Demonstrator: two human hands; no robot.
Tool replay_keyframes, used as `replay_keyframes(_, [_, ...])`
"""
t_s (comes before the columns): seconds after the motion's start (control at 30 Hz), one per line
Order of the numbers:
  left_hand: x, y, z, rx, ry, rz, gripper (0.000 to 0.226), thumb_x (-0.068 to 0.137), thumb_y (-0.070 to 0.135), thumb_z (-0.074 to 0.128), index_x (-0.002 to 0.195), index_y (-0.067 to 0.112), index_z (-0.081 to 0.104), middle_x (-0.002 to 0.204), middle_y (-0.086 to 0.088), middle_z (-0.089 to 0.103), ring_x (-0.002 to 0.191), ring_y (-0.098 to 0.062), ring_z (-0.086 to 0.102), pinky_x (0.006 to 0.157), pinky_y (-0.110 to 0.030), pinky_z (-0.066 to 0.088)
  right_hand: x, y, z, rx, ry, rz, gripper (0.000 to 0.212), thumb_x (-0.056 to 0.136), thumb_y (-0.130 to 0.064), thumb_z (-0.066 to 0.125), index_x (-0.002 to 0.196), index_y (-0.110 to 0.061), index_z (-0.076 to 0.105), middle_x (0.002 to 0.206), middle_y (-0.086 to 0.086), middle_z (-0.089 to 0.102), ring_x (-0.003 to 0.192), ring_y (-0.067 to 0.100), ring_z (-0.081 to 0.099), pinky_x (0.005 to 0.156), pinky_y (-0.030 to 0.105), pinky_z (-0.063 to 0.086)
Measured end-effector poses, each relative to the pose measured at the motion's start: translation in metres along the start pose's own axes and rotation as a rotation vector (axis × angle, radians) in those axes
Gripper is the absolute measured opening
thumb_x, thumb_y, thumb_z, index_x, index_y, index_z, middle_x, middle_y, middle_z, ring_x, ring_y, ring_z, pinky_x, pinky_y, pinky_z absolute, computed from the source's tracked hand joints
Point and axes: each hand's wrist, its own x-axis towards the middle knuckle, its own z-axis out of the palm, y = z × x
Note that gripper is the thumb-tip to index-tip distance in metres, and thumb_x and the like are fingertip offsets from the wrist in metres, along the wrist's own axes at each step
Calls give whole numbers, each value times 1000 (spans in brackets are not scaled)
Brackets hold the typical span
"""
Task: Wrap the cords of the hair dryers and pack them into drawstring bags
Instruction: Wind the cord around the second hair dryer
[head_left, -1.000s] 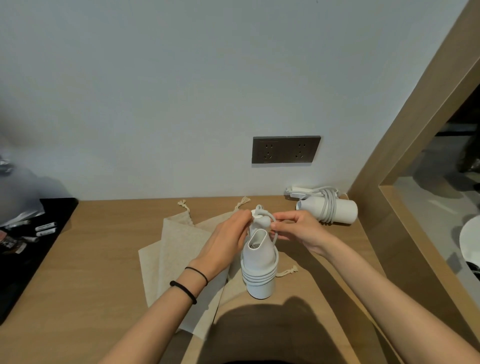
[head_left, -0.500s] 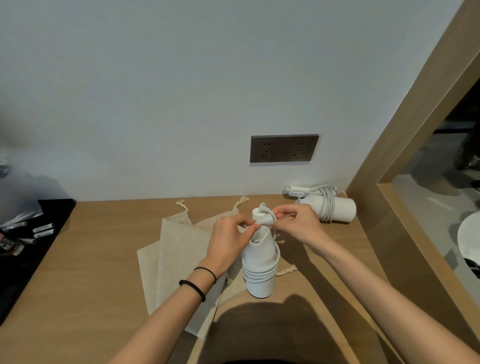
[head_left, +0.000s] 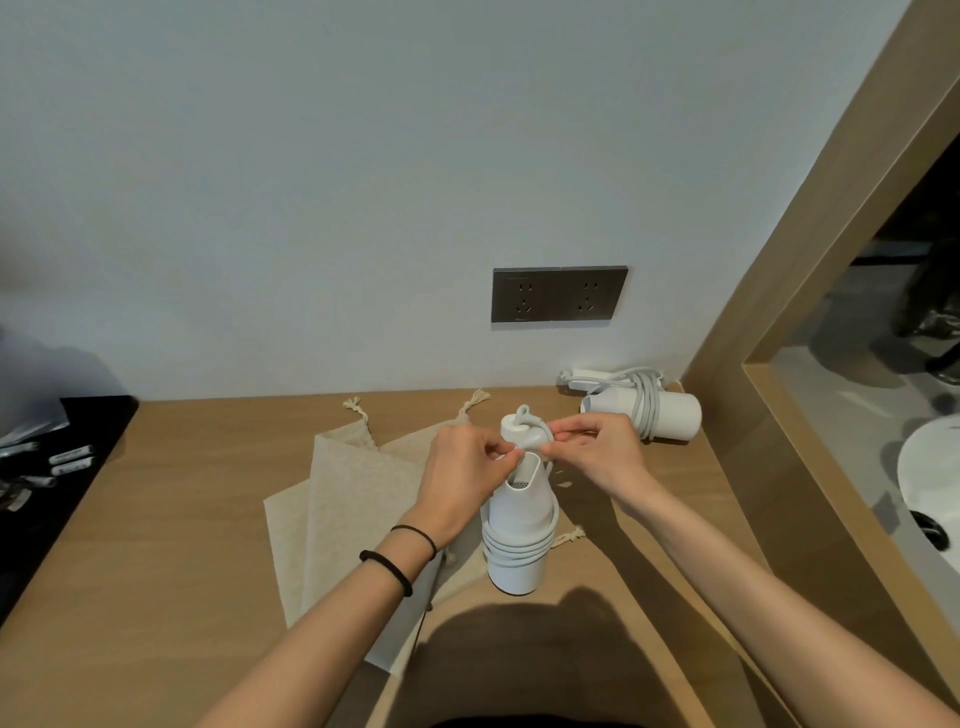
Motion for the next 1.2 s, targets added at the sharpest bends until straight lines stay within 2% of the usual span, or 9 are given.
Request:
replay_keyframes(0.17, [2, 9, 1, 70, -50, 24, 17, 82, 25, 70, 78, 11, 77, 59, -6, 68, 52, -16, 59, 64, -35, 52, 0, 6, -4, -36, 12, -26, 21, 69, -6, 82, 87, -13, 72, 76, 8, 69, 60, 7, 57, 62, 17, 51])
replay_keyframes(0.27, [0, 7, 6, 17, -54, -3, 17, 81, 28, 70, 73, 15, 76, 58, 0, 67, 49, -12, 58, 62, -36, 53, 0, 10, -10, -56, -45, -42, 20, 74, -2, 78, 91, -8, 69, 71, 4, 65, 56, 1, 55, 62, 18, 51])
replay_keyframes(0.4, [-2, 10, 10, -54, -55, -34, 14, 81, 30, 71, 74, 18, 76, 59, 2, 70, 44, -5, 59, 59, -28, 54, 2, 10, -26, 88, -205, 65, 20, 80, 0, 70, 100, 3, 66, 81, 13, 67, 73, 16, 63, 73, 23, 56])
replay_keyframes(0.57, [0, 18, 11, -61, -83, -36, 16, 82, 27, 70, 69, 17, 74, 53, 1, 68, 42, -5, 60, 57, -23, 53, 6, 7, -32, 91, -265, 108, 14, 81, 0, 69, 95, 2, 67, 76, 10, 67, 70, 13, 63, 72, 21, 55])
replay_keyframes(0.77, [1, 23, 14, -37, -62, -52, 19, 81, 23, 68, 65, 15, 73, 52, -1, 67, 41, -7, 60, 57, -26, 55, 7, 10, -26, 10, -191, 50, 11, 82, -2, 70, 92, 0, 68, 77, 12, 68, 72, 18, 63, 78, 32, 54])
replay_keyframes(0.9, [1, 26, 15, -16, -55, -46, 20, 80, 22, 67, 62, 15, 70, 49, 0, 64, 41, -7, 58, 55, -24, 53, 4, 12, -21, -11, -84, 34, 12, 80, 0, 71, 92, 0, 67, 76, 12, 67, 64, 15, 61, 68, 24, 54])
replay_keyframes(1.1, [2, 27, 19, 3, -48, -22, 28, 78, 16, 63, 51, 21, 58, 41, 2, 57, 36, -6, 52, 49, -16, 45, 2, 18, -17, -71, 2, 3, 9, 80, -2, 72, 88, -3, 68, 77, 15, 67, 65, 20, 62, 72, 36, 56])
replay_keyframes(1.2, [1, 29, 22, 11, -42, 0, 21, 79, 15, 62, 58, 13, 66, 41, 2, 57, 35, -6, 52, 50, -17, 48, 3, 22, -12, -165, 88, -41, 9, 77, -8, 75, 84, -11, 70, 76, 7, 70, 69, 20, 66, 71, 36, 58])
